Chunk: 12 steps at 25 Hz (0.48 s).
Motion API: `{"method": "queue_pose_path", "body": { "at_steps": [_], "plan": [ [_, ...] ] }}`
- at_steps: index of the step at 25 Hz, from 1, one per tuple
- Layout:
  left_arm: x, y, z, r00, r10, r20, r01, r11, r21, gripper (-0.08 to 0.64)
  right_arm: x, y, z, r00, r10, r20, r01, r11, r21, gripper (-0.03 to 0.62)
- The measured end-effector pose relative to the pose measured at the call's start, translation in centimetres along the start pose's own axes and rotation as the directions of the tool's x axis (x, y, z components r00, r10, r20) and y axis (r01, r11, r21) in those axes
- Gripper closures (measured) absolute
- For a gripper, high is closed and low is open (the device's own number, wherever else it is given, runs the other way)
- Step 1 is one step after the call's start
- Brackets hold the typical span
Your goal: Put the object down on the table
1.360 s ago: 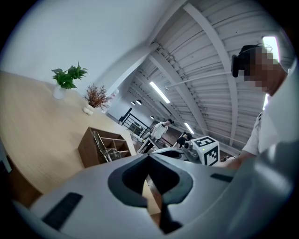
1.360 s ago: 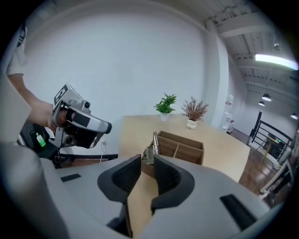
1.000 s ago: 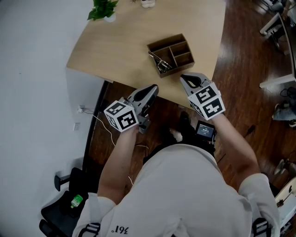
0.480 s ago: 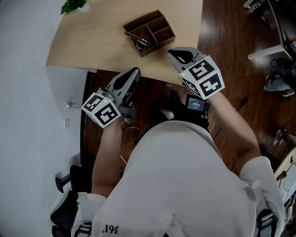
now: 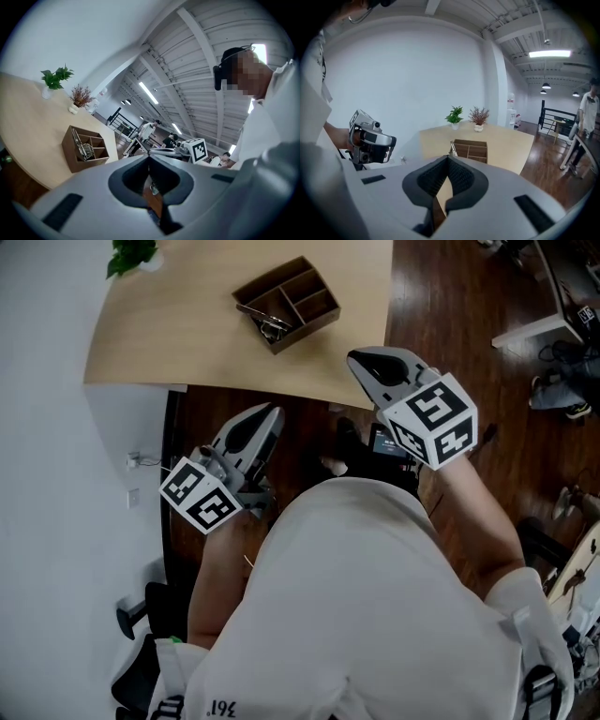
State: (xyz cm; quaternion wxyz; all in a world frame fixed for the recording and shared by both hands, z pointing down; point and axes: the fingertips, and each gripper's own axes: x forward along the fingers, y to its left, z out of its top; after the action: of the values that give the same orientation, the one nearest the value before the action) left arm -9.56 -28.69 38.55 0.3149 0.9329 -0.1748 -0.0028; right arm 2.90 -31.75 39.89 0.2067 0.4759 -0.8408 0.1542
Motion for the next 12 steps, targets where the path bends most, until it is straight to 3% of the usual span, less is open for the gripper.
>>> {"method": "queue_pose_path", "body": {
  "at_steps": [12],
  "plan": [
    [-2.2,-2.5,-1.7,0.999,-0.026,-0.029,0.025,1.0,-0.017,0.56,-3.4,0.8,0.8,0.998,-0.037,0.049,0.033,0.996,0.08,0.591]
  ]
}}
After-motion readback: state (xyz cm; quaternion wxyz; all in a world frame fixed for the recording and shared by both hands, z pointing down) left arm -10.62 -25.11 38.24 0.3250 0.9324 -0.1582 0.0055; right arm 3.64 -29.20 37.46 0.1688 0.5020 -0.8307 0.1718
